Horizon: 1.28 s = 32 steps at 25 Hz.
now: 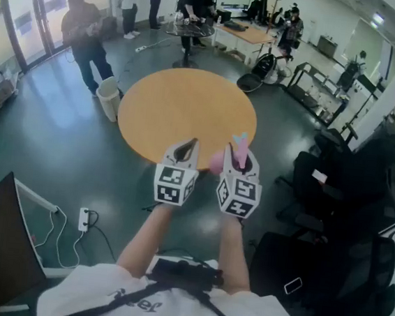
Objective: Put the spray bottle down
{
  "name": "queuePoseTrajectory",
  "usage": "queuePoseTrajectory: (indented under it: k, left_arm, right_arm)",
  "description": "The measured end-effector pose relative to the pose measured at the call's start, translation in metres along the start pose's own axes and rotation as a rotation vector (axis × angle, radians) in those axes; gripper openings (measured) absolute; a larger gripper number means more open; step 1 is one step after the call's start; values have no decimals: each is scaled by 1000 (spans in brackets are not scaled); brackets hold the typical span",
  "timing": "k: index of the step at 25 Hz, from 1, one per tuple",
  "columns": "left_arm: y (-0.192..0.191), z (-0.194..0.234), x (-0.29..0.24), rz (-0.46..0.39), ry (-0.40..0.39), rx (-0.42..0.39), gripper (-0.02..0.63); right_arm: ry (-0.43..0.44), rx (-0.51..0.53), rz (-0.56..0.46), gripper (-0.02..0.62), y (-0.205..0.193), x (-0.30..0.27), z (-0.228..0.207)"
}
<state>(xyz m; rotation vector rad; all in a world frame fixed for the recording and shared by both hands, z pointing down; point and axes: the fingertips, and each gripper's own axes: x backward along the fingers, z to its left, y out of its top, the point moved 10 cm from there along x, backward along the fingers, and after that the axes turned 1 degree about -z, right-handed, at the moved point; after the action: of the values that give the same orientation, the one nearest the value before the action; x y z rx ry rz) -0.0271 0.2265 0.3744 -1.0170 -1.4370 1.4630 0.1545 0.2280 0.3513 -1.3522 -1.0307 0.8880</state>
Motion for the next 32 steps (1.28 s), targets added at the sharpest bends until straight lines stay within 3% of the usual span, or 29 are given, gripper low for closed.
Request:
queuePoseTrajectory:
  k: [23, 32]
  left_arm:
    - [-20, -40, -4, 34, 43, -12, 9]
    - [-34, -28, -42, 64, 37, -5, 9]
  right_arm:
    - [57, -58, 55, 156, -28, 10, -48]
    - [49, -80, 89, 156, -48, -23, -66]
